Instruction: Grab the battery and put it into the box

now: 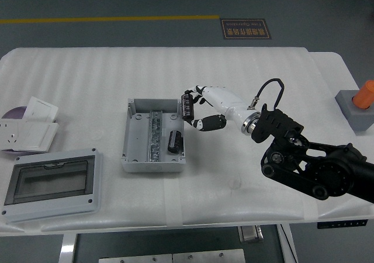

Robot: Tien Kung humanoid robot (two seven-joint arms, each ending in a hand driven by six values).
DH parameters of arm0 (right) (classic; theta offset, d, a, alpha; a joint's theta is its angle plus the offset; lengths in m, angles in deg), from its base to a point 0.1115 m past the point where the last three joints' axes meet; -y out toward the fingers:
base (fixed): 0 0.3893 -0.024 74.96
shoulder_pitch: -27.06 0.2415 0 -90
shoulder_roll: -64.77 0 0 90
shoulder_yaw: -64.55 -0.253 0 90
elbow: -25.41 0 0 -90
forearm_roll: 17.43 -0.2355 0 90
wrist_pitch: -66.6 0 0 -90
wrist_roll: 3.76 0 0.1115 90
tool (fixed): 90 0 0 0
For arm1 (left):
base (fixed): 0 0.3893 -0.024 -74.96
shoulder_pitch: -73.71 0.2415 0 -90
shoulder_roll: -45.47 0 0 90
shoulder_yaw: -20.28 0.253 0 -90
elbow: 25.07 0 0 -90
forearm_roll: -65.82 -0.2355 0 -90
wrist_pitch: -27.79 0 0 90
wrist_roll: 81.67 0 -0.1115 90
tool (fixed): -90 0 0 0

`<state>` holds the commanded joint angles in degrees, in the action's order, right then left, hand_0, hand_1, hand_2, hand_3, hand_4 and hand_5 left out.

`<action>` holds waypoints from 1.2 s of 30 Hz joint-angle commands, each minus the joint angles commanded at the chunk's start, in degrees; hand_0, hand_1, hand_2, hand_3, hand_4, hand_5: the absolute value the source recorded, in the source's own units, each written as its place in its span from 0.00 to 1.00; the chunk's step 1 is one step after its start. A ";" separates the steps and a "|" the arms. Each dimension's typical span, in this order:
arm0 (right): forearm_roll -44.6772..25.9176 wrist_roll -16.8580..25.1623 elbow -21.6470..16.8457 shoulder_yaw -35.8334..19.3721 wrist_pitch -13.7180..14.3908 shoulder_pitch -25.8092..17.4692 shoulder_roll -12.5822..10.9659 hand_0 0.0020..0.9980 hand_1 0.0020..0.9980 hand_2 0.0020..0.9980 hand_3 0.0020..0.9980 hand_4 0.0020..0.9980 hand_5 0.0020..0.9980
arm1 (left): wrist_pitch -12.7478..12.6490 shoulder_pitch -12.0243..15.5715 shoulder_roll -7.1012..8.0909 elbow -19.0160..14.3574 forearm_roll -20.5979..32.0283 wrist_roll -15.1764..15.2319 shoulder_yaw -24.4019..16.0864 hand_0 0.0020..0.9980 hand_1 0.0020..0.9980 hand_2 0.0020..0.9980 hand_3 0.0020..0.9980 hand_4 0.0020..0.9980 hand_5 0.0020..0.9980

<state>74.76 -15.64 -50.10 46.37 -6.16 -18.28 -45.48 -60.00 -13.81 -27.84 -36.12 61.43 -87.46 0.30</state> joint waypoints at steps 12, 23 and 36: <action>0.78 -1.28 1.08 2.45 1.28 -0.10 3.09 1.00 0.95 0.96 0.99 0.74 0.42 | 0.20 0.20 0.01 0.21 1.62 -0.11 2.07 0.62 0.65 0.51 0.55 0.62 0.39; -0.14 -1.42 1.53 2.37 1.14 -0.87 3.74 1.00 1.00 1.00 1.00 0.83 0.50 | 0.11 -0.04 0.00 0.12 1.42 -0.08 1.77 0.62 0.64 0.51 0.55 0.62 0.39; 0.86 -0.10 1.11 -11.63 1.22 -9.11 -5.23 1.00 1.00 1.00 1.00 0.84 0.51 | 0.14 0.57 -0.38 0.10 1.21 -0.10 0.89 0.62 0.65 0.51 0.55 0.62 0.39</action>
<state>75.61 -15.74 -48.99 34.74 -4.94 -27.39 -50.71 -59.85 -13.24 -28.21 -36.01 62.64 -87.57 1.19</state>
